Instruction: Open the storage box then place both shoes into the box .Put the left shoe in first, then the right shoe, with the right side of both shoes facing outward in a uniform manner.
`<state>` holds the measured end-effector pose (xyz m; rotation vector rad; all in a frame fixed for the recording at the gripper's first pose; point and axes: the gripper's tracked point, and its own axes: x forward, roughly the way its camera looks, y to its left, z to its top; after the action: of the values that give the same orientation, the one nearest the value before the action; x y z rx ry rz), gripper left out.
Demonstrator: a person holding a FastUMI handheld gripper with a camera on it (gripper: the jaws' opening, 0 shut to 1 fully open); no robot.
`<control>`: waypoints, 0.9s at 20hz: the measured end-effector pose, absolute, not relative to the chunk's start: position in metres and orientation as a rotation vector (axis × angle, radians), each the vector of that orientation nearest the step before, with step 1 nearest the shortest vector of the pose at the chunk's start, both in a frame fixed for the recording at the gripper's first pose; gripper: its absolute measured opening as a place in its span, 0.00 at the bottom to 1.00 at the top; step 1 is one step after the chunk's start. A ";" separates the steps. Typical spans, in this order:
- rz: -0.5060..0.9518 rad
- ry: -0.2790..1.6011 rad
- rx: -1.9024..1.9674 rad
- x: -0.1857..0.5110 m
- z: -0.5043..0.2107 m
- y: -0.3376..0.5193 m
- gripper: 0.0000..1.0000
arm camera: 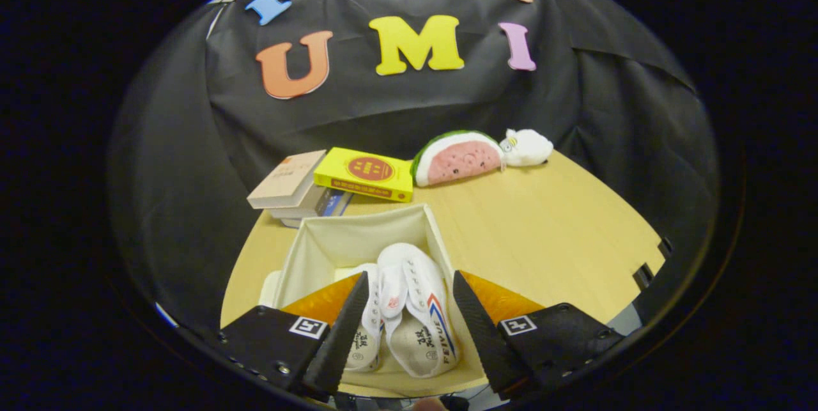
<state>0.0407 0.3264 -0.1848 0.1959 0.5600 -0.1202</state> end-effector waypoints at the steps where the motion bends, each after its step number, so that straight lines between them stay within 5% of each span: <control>1: -0.099 0.537 0.186 0.039 -0.173 0.322 0.83; 9: -0.109 0.380 0.135 0.047 -0.092 0.225 0.94; 18: -0.137 0.189 0.096 0.044 -0.004 0.087 0.93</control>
<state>0.0436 0.0870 -0.0035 0.0959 0.1893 -0.1373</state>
